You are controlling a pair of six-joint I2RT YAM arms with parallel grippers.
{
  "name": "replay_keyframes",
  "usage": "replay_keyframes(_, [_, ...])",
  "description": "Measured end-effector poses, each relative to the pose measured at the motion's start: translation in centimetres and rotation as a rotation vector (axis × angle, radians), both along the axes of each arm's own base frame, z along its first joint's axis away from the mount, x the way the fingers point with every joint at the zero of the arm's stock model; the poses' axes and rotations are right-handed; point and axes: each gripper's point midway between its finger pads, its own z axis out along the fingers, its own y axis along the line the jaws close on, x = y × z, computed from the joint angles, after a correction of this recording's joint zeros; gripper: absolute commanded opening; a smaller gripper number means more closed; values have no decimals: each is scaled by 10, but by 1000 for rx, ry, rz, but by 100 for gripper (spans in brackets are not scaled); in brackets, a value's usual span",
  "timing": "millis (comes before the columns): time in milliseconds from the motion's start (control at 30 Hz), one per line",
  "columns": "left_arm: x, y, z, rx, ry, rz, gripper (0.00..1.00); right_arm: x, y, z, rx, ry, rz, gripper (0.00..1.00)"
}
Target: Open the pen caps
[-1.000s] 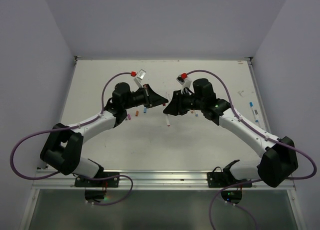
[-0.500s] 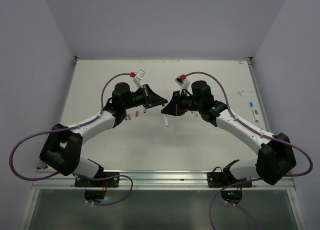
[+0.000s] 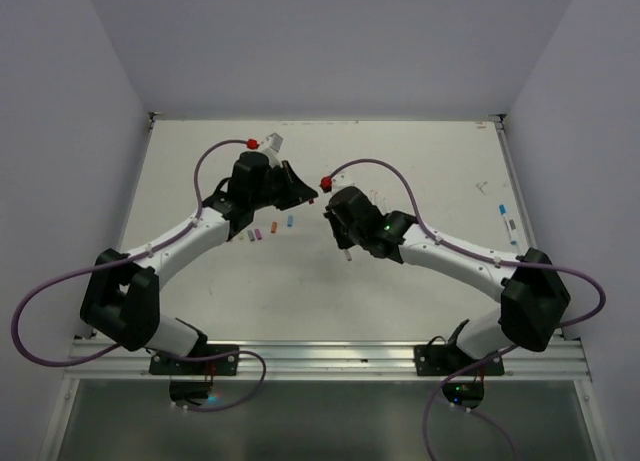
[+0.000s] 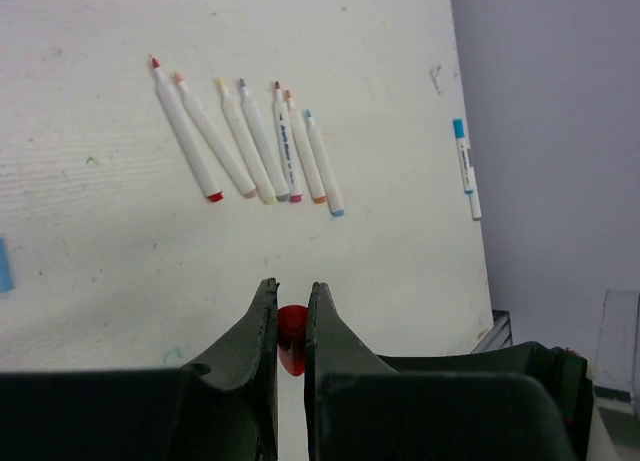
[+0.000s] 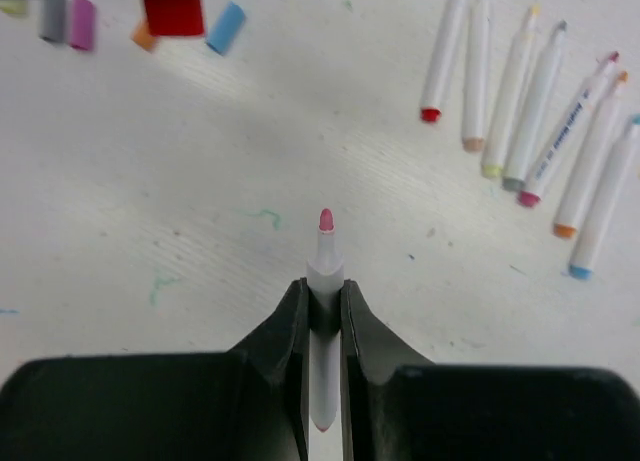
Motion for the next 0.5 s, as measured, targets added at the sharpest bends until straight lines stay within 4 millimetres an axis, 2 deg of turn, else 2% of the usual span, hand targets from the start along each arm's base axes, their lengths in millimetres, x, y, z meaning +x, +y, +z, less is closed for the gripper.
replay_keyframes(100, [1,5,-11,30,29,24,0,1,-14,-14,-108,-20,-45,0])
replay_keyframes(233, [2,10,-25,82,51,32,0,13,-39,-19,-159,-18,-120,0])
replay_keyframes(333, [6,9,-45,129,78,20,0,37,-82,-22,-191,7,-233,0])
replay_keyframes(500, [5,12,-98,218,175,3,0,70,-158,-23,-236,35,-415,0])
